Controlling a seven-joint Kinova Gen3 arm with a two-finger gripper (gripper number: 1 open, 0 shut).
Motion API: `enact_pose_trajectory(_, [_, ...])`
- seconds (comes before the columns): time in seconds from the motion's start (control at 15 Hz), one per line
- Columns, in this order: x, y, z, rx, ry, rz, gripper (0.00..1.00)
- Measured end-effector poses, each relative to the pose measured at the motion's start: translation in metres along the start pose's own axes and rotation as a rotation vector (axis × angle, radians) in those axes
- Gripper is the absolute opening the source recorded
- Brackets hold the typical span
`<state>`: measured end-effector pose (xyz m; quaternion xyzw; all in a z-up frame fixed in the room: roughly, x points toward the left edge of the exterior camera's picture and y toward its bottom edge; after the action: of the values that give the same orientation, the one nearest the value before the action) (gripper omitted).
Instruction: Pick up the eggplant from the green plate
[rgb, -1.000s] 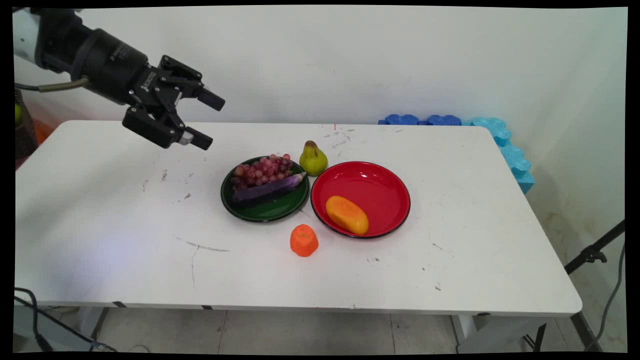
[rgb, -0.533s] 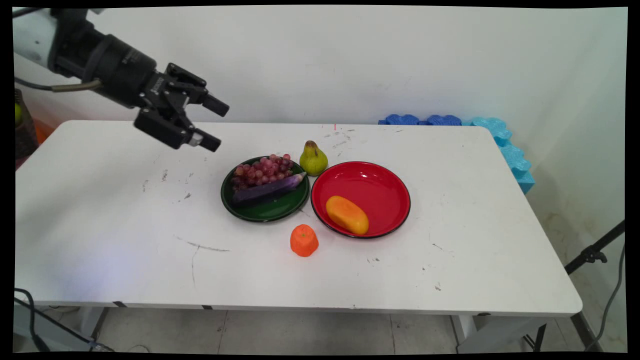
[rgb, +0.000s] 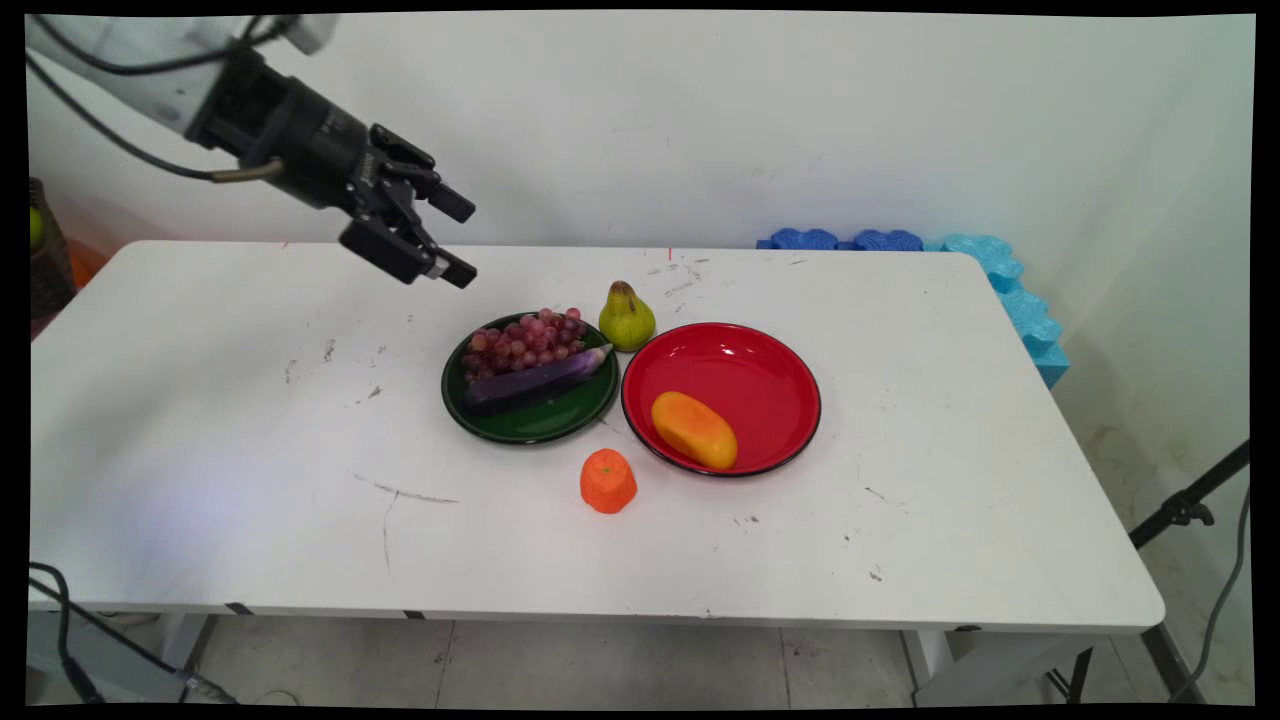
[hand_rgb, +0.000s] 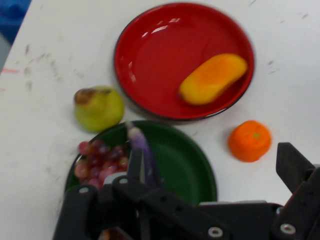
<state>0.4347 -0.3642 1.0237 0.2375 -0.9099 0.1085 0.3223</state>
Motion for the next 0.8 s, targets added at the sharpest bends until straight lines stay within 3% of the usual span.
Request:
enact_pose_trajectory(0.33, [-0.003, -0.017, 0.031, 0.074, -0.125, -0.005, 1.0])
enact_pose_trajectory(0.8, [-0.023, -0.023, 0.08, 0.12, -0.257, -0.028, 1.0])
